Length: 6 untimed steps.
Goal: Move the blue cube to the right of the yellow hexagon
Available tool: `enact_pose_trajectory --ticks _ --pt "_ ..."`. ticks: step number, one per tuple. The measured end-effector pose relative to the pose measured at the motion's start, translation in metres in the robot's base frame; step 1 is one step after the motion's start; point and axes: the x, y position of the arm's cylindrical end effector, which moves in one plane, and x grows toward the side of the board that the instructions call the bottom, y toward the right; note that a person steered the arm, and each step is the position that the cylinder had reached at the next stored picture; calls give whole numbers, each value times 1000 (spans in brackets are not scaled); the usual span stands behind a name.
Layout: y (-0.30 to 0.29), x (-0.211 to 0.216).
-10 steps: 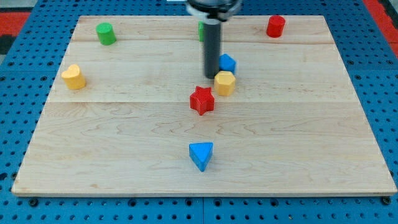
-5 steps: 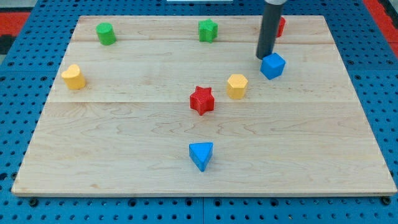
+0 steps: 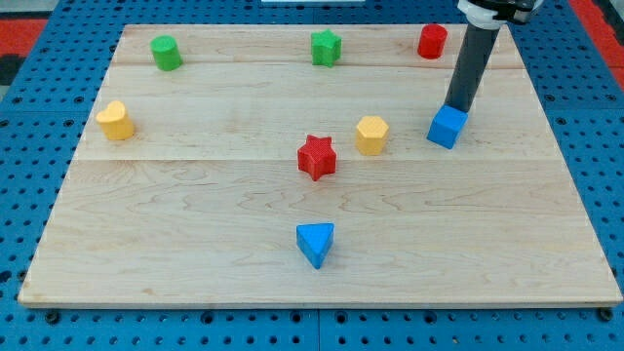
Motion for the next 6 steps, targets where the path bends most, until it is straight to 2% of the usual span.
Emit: enact_pose_trajectory --ticks 2,5,6 --pt "-4 -2" --pt "-65 -2" --pt "-94 13"
